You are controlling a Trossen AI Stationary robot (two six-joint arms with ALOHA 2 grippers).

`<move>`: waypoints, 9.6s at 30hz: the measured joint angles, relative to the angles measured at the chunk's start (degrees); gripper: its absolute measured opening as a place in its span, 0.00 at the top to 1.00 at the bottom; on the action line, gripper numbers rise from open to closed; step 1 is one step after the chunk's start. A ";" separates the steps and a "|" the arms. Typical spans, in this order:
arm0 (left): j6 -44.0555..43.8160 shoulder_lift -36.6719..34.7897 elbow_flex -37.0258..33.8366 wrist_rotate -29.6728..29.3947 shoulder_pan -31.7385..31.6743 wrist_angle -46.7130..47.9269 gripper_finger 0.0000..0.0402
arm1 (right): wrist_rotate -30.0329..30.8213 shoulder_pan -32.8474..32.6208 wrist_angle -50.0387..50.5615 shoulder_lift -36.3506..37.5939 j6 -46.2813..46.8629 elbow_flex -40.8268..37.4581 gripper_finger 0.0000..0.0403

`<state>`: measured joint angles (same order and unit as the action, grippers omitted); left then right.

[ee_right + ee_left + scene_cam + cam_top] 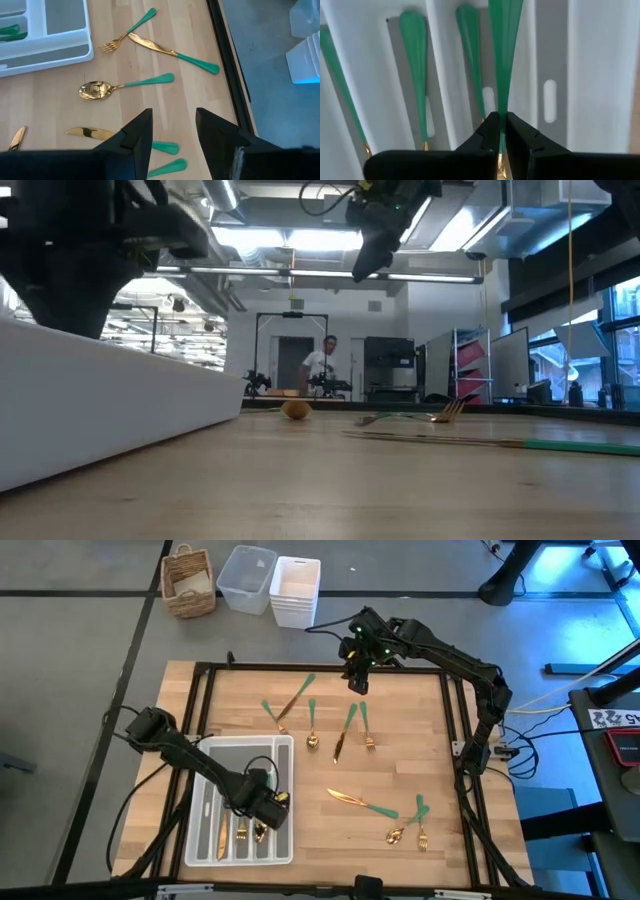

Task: Sort silverware
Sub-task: Put the green spoon on the silverware tray

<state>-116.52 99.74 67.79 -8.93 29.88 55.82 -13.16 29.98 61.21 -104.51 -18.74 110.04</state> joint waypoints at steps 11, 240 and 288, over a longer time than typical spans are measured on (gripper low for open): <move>-1.53 1.21 -0.04 1.11 -0.62 -0.82 0.96 | -0.01 0.00 0.37 0.00 0.00 0.00 0.62; 98.52 -13.00 0.02 37.49 -38.33 -41.47 0.93 | 57.07 -48.70 -34.86 13.49 13.90 -40.30 0.98; 98.94 -38.78 0.02 11.21 -35.59 5.98 1.00 | 51.20 -47.38 5.65 13.68 22.50 -10.31 0.78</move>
<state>-17.58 60.96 67.81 2.29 -5.71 61.80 38.04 -17.41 66.86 -90.83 3.76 99.73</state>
